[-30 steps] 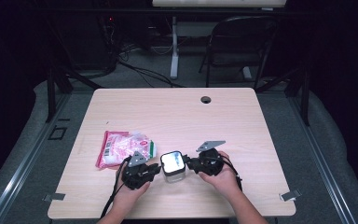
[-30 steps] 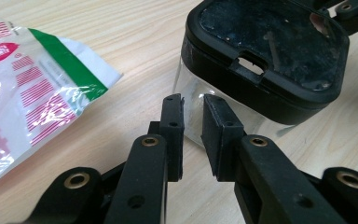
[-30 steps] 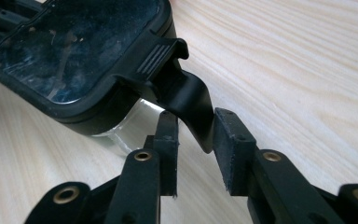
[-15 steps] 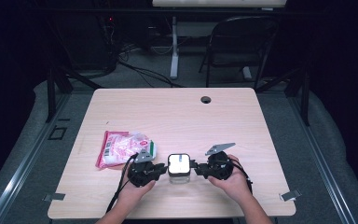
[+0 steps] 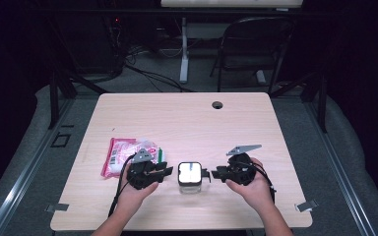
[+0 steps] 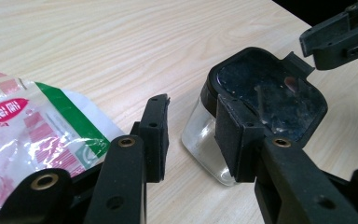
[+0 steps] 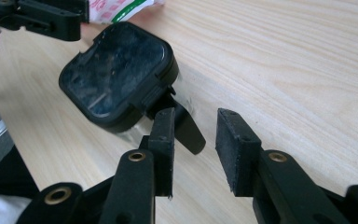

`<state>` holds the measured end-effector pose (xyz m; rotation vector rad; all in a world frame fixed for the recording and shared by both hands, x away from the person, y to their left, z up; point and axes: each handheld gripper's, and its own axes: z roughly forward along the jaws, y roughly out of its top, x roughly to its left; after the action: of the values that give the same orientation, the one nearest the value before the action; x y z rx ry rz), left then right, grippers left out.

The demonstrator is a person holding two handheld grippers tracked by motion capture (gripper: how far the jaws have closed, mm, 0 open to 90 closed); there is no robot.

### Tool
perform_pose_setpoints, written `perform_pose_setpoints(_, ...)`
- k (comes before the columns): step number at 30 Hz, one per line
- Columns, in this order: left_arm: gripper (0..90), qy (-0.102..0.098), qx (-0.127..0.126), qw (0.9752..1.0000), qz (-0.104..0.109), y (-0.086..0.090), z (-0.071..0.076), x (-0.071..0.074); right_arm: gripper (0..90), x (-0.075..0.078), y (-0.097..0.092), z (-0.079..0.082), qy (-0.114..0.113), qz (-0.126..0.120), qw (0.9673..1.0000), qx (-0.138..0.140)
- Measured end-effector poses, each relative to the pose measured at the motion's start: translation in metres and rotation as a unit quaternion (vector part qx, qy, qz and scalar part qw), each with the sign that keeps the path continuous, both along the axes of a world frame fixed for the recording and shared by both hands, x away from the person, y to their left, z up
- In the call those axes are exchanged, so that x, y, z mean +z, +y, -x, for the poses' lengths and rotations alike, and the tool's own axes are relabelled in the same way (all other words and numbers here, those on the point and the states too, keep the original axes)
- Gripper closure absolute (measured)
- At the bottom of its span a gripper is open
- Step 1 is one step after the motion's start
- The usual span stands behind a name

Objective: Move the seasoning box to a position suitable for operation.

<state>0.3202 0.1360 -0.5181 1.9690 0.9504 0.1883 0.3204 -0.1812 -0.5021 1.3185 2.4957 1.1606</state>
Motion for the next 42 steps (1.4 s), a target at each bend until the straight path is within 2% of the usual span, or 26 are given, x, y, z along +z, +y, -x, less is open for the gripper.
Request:
perform_pose_setpoints(2, 66.3, -0.005, -0.007, 0.9999, -0.007, 0.0, 0.001, 0.002, 69.0, 0.0, 0.006, 0.001, 0.002, -0.003, 0.9999, -0.01)
perform_pose_setpoints(7, 68.1, -0.021, -0.016, 0.9992, -0.028, -0.004, 0.005, 0.003, 76.3, 0.003, 0.018, 0.005, -0.016, -0.012, 0.9996, -0.021)
perform_pose_setpoints(10, 70.2, -0.021, -0.032, 0.9987, -0.035, -0.006, 0.006, 0.003, 79.7, 0.006, 0.023, 0.006, -0.026, -0.033, 0.9987, -0.029)
perform_pose_setpoints(13, 71.8, -0.022, -0.039, 0.9984, -0.036, -0.007, 0.007, 0.003, 80.0, 0.007, 0.025, 0.006, -0.026, -0.028, 0.9988, -0.03)
perform_pose_setpoints(16, 73.1, -0.017, -0.043, 0.9981, -0.039, -0.008, 0.009, 0.002, 80.1, 0.004, 0.026, 0.004, -0.019, -0.025, 0.999, -0.033)
perform_pose_setpoints(19, 76.3, -0.005, -0.056, 0.9977, -0.038, -0.01, 0.01, 0.0, 82.3, 0.003, 0.025, 0.0, -0.007, -0.039, 0.9987, -0.033)
perform_pose_setpoints(25, 80.3, -0.002, -0.067, 0.9967, -0.046, -0.011, 0.013, -0.001, 84.1, 0.002, 0.024, -0.003, -0.002, -0.052, 0.998, -0.035)
perform_pose_setpoints(31, 86.1, 0.009, -0.082, 0.9946, -0.063, -0.013, 0.016, -0.006, 84.2, 0.002, 0.025, -0.005, -0.001, -0.048, 0.9984, -0.031)
perform_pose_setpoints(37, 87.3, 0.008, -0.098, 0.9926, -0.07, -0.019, 0.019, -0.009, 84.3, 0.001, 0.025, -0.006, 0.001, -0.054, 0.9981, -0.029)
perform_pose_setpoints(42, 87.7, 0.007, -0.097, 0.993, -0.067, -0.018, 0.019, -0.008, 84.3, 0.002, 0.024, -0.006, 0.002, -0.052, 0.9982, -0.028)
